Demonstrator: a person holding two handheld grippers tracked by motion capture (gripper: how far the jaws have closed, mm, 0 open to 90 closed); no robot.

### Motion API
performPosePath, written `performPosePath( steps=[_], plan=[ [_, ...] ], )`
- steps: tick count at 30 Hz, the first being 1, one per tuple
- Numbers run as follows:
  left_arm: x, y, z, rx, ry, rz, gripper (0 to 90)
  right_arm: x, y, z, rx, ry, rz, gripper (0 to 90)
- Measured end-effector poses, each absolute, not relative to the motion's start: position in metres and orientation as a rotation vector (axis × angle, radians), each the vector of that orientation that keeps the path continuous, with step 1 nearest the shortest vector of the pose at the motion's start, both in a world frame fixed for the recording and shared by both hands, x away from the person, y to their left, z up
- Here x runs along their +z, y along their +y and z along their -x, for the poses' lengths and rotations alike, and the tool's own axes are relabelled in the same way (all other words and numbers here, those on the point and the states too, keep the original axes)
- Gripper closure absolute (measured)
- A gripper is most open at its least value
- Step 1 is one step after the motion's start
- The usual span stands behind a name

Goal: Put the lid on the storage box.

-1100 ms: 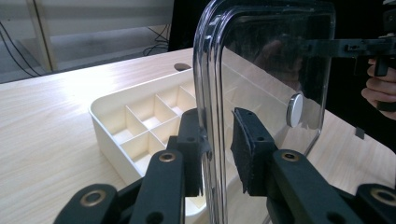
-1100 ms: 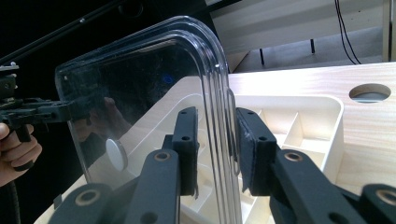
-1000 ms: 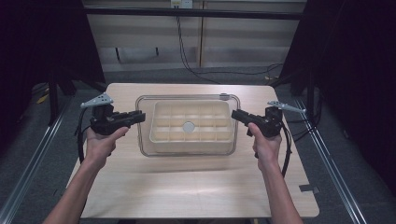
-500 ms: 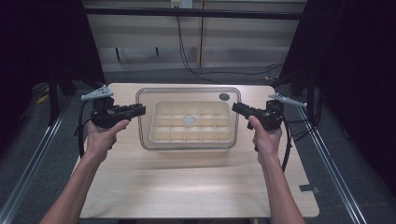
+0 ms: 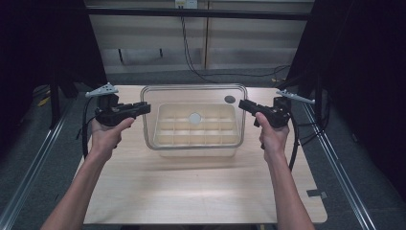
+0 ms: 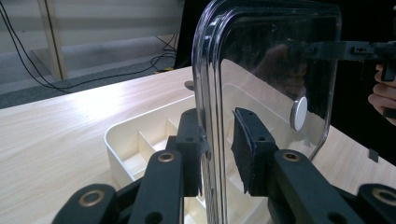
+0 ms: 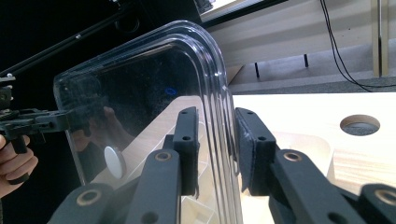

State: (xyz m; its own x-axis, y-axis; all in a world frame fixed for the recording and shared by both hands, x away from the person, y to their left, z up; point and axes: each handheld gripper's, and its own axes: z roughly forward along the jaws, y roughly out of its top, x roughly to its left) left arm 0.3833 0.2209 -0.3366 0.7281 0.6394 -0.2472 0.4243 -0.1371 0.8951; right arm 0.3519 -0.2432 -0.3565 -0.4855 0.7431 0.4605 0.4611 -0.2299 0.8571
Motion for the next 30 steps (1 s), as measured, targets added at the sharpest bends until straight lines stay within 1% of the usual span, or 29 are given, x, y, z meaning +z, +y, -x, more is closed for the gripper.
performPosePath(
  steps=[9, 30],
  plan=[
    [-0.336, 0.216, -0.390, 0.231, 0.853, -1.773, 72.6, -0.357, -0.247, -0.357, 1.790, 1.774, -1.459, 71.5],
    [-0.354, 0.209, -0.409, 0.211, 0.917, -1.787, 70.9, -0.370, -0.248, -0.371, 1.746, 1.778, -1.534, 71.8]
  ],
)
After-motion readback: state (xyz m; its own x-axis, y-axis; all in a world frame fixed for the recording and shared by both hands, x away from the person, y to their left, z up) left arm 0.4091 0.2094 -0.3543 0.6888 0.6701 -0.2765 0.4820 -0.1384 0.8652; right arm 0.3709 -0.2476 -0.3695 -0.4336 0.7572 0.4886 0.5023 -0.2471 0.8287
